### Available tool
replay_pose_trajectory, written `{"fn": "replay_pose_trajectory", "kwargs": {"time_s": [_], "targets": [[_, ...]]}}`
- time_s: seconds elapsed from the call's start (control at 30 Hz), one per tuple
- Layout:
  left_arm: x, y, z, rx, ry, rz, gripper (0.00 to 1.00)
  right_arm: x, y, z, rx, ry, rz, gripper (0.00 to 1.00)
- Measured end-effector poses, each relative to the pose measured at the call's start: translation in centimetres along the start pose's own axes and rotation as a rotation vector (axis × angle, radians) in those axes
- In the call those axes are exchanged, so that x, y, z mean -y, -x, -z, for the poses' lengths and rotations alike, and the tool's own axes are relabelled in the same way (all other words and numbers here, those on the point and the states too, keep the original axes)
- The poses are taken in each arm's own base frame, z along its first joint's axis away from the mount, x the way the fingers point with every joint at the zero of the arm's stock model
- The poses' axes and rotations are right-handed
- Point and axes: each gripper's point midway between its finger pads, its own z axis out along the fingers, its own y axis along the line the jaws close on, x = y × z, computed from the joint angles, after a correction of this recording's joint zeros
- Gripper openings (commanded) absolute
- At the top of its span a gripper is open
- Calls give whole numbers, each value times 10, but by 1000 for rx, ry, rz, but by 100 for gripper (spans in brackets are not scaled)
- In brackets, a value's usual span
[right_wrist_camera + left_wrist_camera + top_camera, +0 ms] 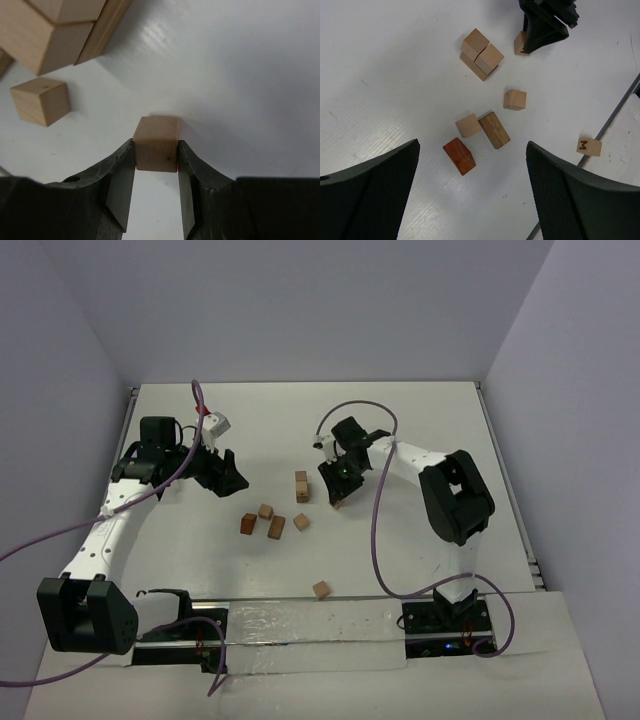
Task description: Build the wood block tower
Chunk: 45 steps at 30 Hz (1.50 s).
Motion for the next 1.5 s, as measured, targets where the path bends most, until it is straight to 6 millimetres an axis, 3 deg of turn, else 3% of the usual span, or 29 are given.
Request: {"fn": "replay_pose_trajectory", "kwargs": {"time_s": [0.13, 0.27, 0.4, 0.73, 0.87, 0.97, 1.07, 1.23, 1.5], "targets": [[0, 0, 0, 0, -1, 1, 93, -25, -6, 11, 30, 9, -71, 0], [1, 0, 0, 1, -3, 3, 94, -55, 6, 23, 103, 7, -86, 0], [2, 1, 1, 4, -3, 2, 94, -74, 15, 22, 142, 6, -96, 0], [6, 1, 5, 6, -2, -1, 96, -66, 13, 9, 140, -61, -176, 0], [6, 1, 6, 7, -1, -1, 98, -69, -1, 12, 152, -68, -176, 0], [7, 2, 7, 10, 0, 2, 99, -79, -13, 23, 173, -76, -141, 0], [6, 3, 7, 14, 11, 15, 99, -104, -13, 32, 208, -61, -73, 0], [3, 4, 9, 17, 42, 38, 99, -133, -15, 32, 240, -58, -1, 0], [2, 8, 16, 33, 80, 30, 99, -117, -29, 6, 183, -158, -66, 0]]}}
